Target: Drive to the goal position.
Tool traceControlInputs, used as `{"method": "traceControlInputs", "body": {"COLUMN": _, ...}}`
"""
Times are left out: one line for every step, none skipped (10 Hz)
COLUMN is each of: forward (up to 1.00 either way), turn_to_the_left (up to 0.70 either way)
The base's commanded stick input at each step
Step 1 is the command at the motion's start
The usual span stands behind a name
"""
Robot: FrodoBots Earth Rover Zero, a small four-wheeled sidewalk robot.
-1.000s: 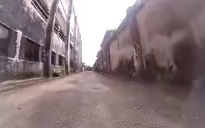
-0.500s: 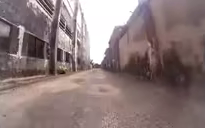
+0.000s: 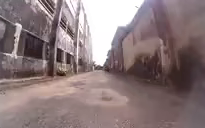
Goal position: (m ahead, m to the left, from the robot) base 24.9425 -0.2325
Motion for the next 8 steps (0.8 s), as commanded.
{"method": "traceControlInputs", "body": {"forward": 1.00, "turn_to_the_left": 0.02}}
{"method": "traceControlInputs", "body": {"forward": 1.00, "turn_to_the_left": 0.02}}
{"method": "traceControlInputs", "body": {"forward": 1.00, "turn_to_the_left": 0.02}}
{"method": "traceControlInputs", "body": {"forward": 1.00, "turn_to_the_left": 0.02}}
{"method": "traceControlInputs", "body": {"forward": 1.00, "turn_to_the_left": 0.02}}
{"method": "traceControlInputs", "body": {"forward": 1.00, "turn_to_the_left": 0.02}}
{"method": "traceControlInputs", "body": {"forward": 1.00, "turn_to_the_left": 0.02}}
{"method": "traceControlInputs", "body": {"forward": 1.00, "turn_to_the_left": 0.02}}
